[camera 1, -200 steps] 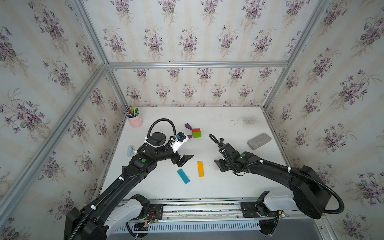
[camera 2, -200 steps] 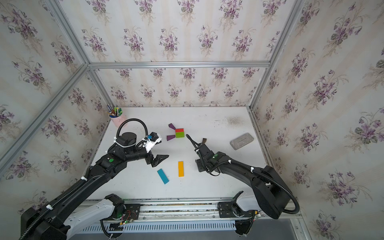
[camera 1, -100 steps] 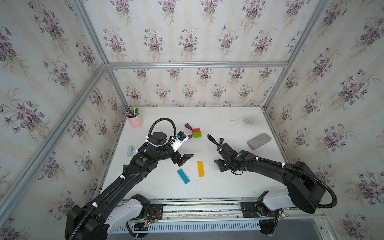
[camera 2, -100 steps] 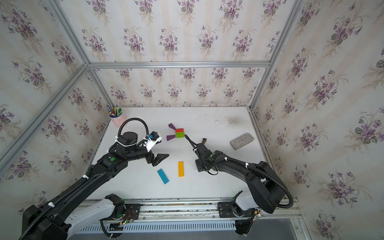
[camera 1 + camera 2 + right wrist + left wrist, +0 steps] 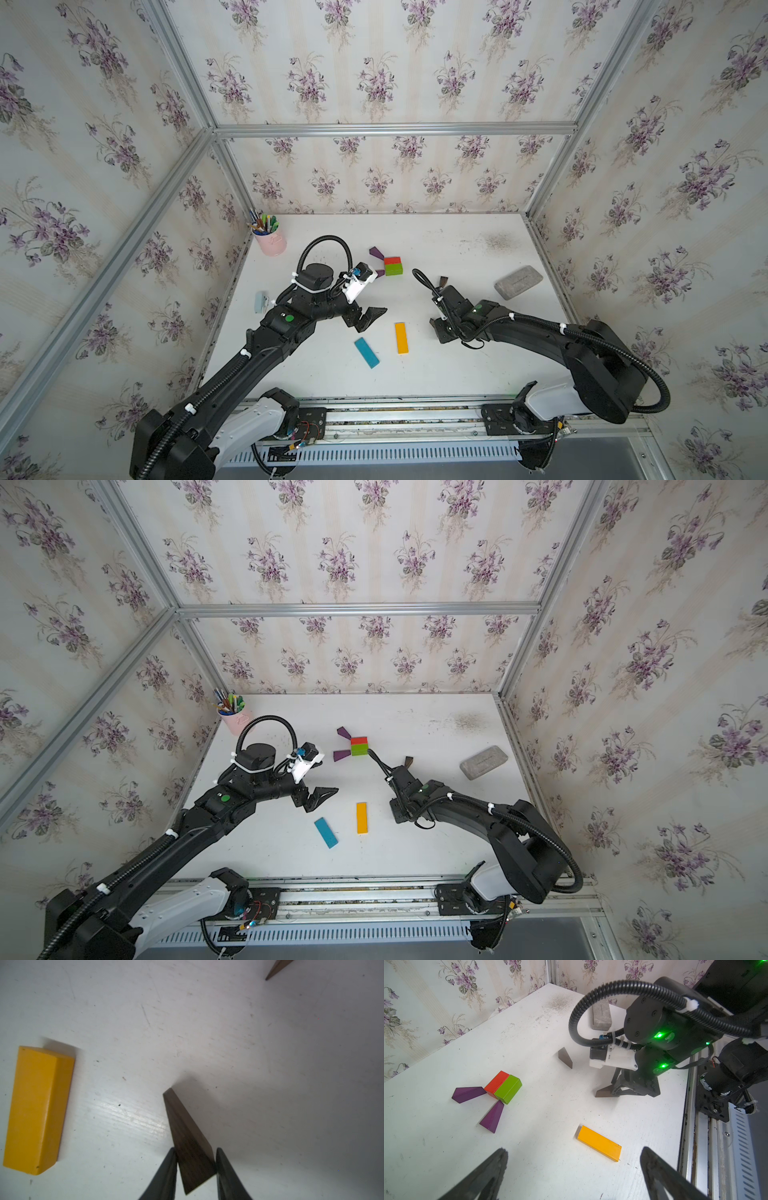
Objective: Assemble a small pinwheel with building blocks
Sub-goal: Pick up the building block from the center of the board.
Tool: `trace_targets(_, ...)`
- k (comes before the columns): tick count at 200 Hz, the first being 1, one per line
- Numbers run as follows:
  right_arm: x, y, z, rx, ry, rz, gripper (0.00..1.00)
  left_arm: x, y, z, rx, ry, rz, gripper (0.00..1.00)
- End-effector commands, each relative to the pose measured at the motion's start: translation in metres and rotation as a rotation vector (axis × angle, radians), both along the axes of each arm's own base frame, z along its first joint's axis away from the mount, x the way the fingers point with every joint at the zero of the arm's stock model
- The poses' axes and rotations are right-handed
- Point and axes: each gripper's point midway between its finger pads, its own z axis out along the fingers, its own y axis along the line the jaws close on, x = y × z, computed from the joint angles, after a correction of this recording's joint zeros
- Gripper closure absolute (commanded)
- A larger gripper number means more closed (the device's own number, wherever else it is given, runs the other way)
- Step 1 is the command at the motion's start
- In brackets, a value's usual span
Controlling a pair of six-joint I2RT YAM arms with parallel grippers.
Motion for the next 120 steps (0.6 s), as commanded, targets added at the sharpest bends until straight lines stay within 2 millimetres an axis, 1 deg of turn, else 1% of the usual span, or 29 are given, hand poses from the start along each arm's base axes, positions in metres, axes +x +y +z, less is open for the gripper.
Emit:
trace_targets(1,0.003,0.003,0.000,0.004,-0.004,0.013,0.71,0.003,-0.002,0.008,-0.020,-0.017,0.005,0.00)
trace_targets(48,0.003,0.003,0.000,-0.001,-0.001,0.013,0.72,0.004,-0.001,0.010,-0.022,-0.022,0.011,0.00)
trace_targets(68,0.005,0.005,0.002,0.002,-0.013,0.020,0.72,0.005,-0.001,0.010,-0.020,-0.022,0.015,0.00)
trace_targets(98,0.013,0.009,0.005,-0.018,-0.026,0.055,0.75,0.005,0.001,0.011,-0.016,-0.030,0.026,0.00)
trace_targets(120,0.023,0.014,0.006,-0.036,-0.039,0.103,0.75,0.007,0.004,0.012,-0.012,-0.040,0.046,0.00)
